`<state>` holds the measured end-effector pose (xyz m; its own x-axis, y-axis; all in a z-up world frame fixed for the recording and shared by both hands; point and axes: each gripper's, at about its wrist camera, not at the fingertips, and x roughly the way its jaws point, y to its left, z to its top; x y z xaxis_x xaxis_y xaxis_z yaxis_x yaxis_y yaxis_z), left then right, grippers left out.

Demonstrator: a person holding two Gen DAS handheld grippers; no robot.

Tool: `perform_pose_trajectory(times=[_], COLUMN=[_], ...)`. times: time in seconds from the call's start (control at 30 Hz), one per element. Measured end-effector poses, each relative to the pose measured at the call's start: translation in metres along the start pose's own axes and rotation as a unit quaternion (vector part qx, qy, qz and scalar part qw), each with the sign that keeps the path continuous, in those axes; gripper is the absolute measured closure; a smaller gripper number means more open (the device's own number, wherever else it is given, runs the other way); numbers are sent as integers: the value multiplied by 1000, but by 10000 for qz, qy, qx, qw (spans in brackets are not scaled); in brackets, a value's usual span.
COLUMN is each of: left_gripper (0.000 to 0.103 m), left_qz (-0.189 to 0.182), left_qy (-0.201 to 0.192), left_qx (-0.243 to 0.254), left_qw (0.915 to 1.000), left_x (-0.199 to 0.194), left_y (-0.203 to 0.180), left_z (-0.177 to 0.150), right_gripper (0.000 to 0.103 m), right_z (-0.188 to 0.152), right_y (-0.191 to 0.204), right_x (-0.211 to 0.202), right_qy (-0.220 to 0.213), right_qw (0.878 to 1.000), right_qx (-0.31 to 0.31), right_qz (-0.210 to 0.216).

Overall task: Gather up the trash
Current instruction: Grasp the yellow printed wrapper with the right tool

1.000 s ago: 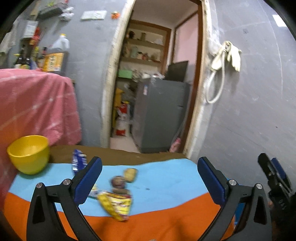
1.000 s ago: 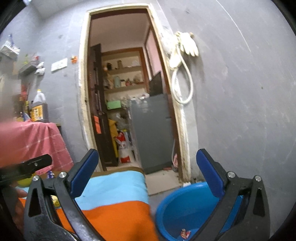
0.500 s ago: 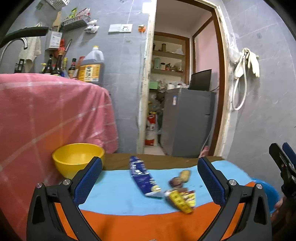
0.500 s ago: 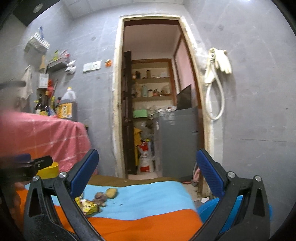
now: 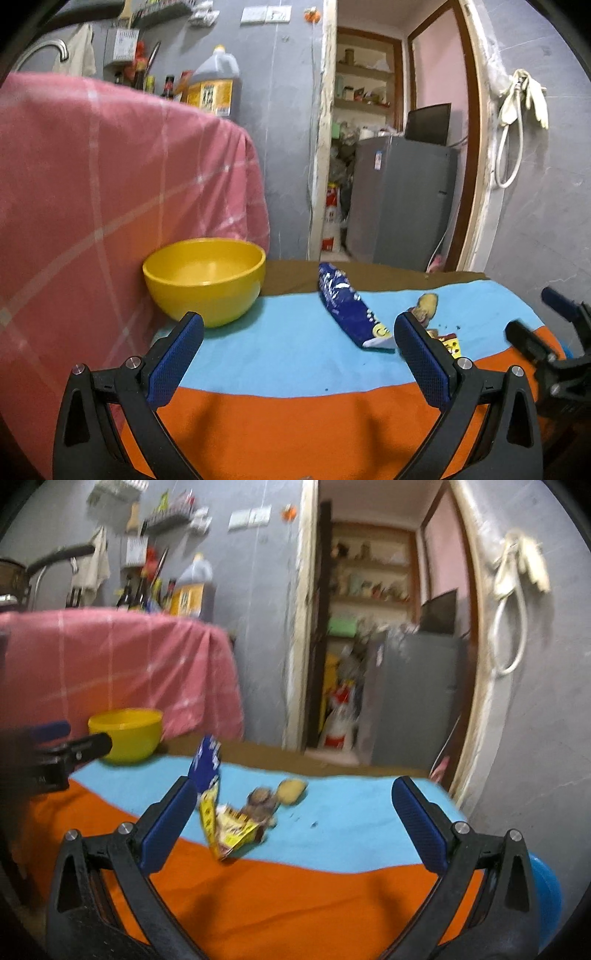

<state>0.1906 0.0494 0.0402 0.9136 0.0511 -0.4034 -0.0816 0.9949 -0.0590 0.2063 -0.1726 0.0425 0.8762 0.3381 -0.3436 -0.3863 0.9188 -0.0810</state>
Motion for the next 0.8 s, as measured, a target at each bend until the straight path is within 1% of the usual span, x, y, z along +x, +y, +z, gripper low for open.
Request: perform_pose_trajectory(times=[0.13,0.27,0.37,0.47,0.53,0.63,0.77,0.8], left_gripper=[2,2,2,2,2,2,2,2], left_qz=[19,58,61,53,36,-9,-106,-137], left_qy=[344,705,935,1108,1215,1327,1451,1478], left_qx=[-86,-108,-134,-125,-88,-32,38,47], left_qw=[9994,9974,9955,9938,9925,9912,9894,9889], left_x=[11,22,29,35,39,43,50,52], left_y=[4,5,5,5,4,1,-4,-6], left_z=[1,-2,-4,-5,-7,-8,-7,-6], right_gripper=[0,0,0,0,0,0,14,16], right_z=[-6,-8,-12,-14,-12,-9,-13,-14], right_y=[9,17,22,20,15,7,3,2], right_x=[22,39,59,75,82,88,90,88], right_qy=[539,932,1405,1803,1924,2001,2162,2154], right_qw=[9984,9951,9888,9820,9794,9779,9727,9725], right_qx=[-150,-269,-345,-273,-109,29,130,143], right_qz=[69,190,368,499,605,610,829,876])
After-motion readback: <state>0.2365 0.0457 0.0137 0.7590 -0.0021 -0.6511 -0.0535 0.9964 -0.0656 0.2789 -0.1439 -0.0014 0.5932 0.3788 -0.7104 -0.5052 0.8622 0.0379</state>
